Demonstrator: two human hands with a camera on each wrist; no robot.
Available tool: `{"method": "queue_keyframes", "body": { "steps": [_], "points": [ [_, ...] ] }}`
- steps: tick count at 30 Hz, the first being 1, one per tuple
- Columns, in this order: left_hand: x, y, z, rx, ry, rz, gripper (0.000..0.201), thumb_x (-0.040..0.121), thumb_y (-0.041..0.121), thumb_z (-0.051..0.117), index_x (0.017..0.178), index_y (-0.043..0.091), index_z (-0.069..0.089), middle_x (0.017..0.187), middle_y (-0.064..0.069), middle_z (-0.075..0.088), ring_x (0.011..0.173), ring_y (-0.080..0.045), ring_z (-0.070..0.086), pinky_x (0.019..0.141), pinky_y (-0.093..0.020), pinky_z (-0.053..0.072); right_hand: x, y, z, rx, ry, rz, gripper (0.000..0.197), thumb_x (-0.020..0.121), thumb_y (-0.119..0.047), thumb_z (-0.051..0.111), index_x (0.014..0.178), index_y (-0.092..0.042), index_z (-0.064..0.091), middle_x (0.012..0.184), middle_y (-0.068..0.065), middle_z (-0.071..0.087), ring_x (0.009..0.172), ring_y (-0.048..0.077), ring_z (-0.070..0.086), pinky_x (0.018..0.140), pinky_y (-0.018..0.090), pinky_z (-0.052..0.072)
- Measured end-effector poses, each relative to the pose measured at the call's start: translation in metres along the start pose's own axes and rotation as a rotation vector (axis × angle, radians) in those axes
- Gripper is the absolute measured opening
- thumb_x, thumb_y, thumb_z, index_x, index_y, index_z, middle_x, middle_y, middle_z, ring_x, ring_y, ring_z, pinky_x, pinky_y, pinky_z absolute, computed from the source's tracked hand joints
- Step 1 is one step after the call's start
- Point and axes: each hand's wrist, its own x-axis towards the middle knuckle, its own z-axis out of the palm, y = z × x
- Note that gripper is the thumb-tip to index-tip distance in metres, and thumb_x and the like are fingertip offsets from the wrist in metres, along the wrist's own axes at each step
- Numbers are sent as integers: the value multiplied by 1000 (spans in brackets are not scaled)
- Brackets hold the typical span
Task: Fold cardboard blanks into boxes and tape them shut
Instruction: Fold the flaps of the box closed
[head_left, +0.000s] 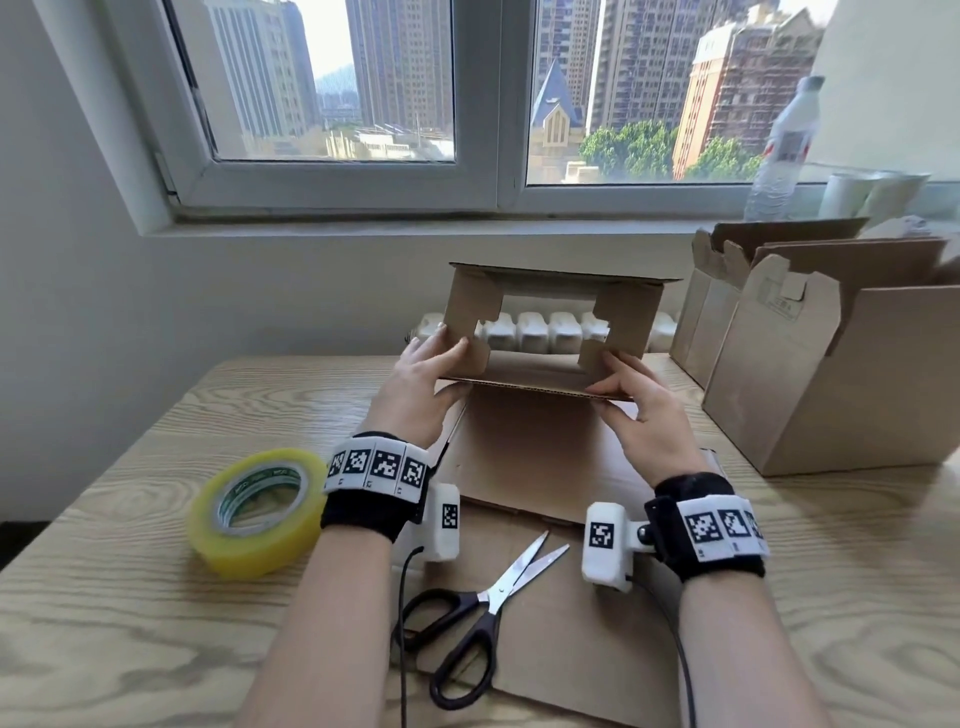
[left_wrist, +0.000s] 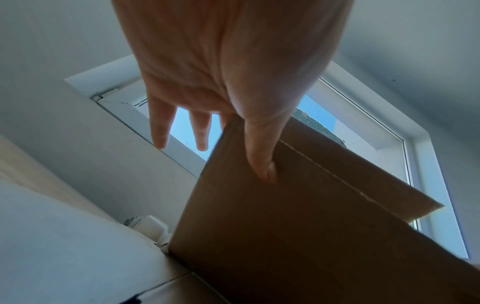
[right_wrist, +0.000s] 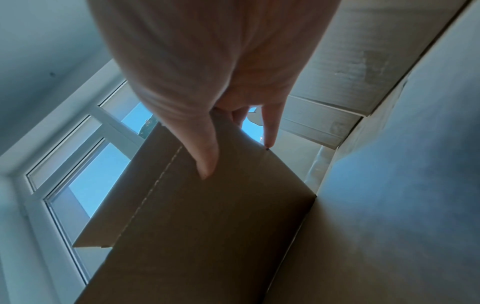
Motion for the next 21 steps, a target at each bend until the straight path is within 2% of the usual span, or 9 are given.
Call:
{"method": "queue_keyframes", "body": {
  "steps": [2,4,7,9,11,13,15,18,21],
  "points": [
    [0,-2,-3,74,-5,-9,40,97,32,58,136,38,55,157,17,29,150,-15,14,112,-36,32,0,0,-2,22,16,20,24,87,2,67,88,-22,70,138,3,57,138,1,36,110,10,25],
    [-1,-2,-6,127,-5,0,32,97,38,56,129,41,61,156,17,32,149,-11,16,111,-39,34,-1,-4,-2,81,39,43,27,85,3,66,84,-24,69,137,1,57,137,-1,37,113,18,27],
    [0,3,-8,89,-6,54,27,97,38,56,121,36,68,154,13,37,149,-12,19,119,-47,18,-1,-7,-3,109,105,36,27,81,0,69,79,-27,68,135,-1,60,135,0,42,115,27,31],
    [1,6,-10,47,9,73,23,96,36,58,114,34,72,153,10,39,148,-10,22,121,-48,9,-2,-7,-3,108,169,11,26,78,-4,75,78,-27,65,130,-3,64,132,3,48,115,35,36],
    [1,12,-16,-41,50,94,18,92,35,63,105,32,74,149,8,45,146,-9,28,121,-46,6,-2,-7,-3,141,258,-23,24,76,-8,81,81,-22,63,121,-2,70,123,5,58,108,40,45],
    [1,18,-22,-166,112,109,10,87,33,69,93,29,76,141,7,54,143,-7,33,121,-45,6,-2,-8,-5,209,349,-29,25,75,-9,84,84,-18,62,114,1,72,112,7,66,102,40,50],
    [1,23,-27,-276,160,120,3,83,29,74,81,31,73,134,7,60,141,-6,35,121,-47,9,-1,-13,-7,267,397,-36,26,76,-14,83,83,-23,60,110,1,73,109,9,67,101,42,51],
    [1,27,-29,-470,209,152,9,79,33,76,75,33,67,130,8,63,139,-3,38,120,-50,18,1,-21,-7,255,411,-73,28,80,-20,78,78,-27,51,107,-1,73,115,8,64,105,43,47],
    [2,36,-29,-657,255,161,11,78,28,73,72,25,64,139,0,57,136,-6,44,117,-38,31,3,-35,-7,232,452,-111,24,85,-25,73,82,-25,49,108,-9,72,121,8,60,105,39,45]
  ]
}}
